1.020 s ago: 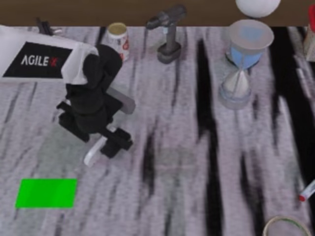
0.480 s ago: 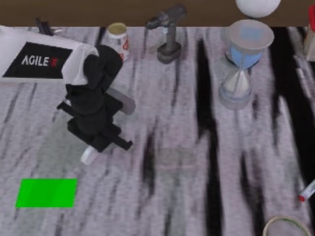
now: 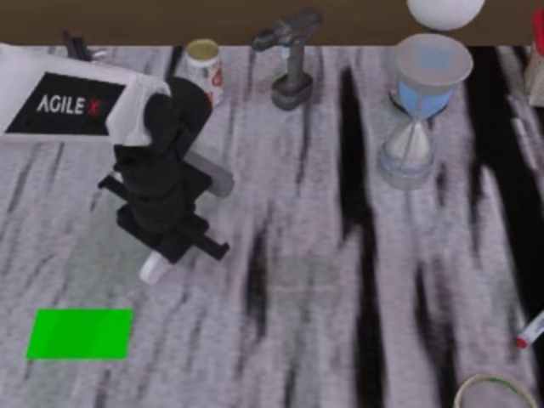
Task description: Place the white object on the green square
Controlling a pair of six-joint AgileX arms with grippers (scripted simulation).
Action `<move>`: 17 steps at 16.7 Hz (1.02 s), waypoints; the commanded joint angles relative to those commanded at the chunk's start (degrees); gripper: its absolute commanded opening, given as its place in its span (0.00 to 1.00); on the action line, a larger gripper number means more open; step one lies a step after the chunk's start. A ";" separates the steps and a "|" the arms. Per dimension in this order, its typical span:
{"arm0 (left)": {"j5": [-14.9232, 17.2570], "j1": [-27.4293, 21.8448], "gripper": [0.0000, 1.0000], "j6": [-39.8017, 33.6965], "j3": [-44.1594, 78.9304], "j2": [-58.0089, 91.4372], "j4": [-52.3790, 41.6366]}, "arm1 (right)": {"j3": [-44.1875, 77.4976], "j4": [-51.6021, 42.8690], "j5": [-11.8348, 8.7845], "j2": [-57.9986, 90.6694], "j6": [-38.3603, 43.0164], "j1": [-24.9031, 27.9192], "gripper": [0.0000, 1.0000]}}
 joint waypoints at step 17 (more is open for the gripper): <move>-0.08 0.99 0.00 1.81 10.99 -8.45 -19.72 | 0.00 0.00 0.00 0.00 0.00 0.00 1.00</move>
